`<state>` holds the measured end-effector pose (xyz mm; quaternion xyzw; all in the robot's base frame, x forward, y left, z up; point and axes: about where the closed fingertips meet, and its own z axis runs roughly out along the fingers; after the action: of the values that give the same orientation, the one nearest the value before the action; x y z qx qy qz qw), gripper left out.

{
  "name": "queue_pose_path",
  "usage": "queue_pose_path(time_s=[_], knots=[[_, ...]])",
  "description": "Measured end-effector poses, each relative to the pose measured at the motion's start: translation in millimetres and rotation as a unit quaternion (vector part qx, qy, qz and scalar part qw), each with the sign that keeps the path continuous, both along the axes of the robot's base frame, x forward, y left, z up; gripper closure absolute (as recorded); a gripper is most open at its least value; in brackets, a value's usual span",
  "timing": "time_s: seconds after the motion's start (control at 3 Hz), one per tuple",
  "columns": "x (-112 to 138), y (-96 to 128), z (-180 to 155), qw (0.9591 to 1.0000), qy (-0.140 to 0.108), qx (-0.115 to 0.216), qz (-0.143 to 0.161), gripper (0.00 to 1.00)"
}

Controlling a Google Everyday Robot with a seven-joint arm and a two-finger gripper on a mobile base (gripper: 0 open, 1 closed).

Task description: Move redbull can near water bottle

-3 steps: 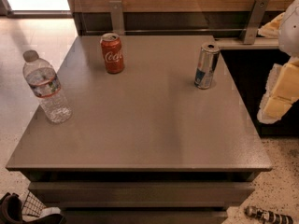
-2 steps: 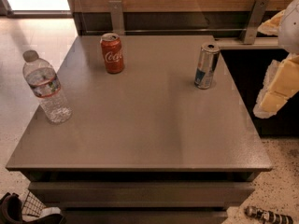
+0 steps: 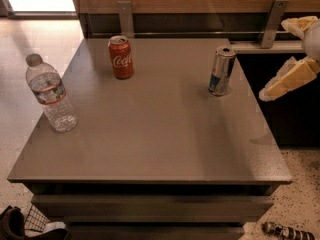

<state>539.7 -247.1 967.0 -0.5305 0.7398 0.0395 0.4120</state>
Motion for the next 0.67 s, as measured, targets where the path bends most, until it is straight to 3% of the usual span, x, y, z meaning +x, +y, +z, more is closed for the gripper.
queue_pose_path(time_s=[0.33, 0.67], knots=[[32.9, 1.8, -6.4, 0.9926, -0.042, 0.114, 0.004, 0.00], [46.7, 9.9, -17.2, 0.9732, -0.054, 0.223, 0.010, 0.00]])
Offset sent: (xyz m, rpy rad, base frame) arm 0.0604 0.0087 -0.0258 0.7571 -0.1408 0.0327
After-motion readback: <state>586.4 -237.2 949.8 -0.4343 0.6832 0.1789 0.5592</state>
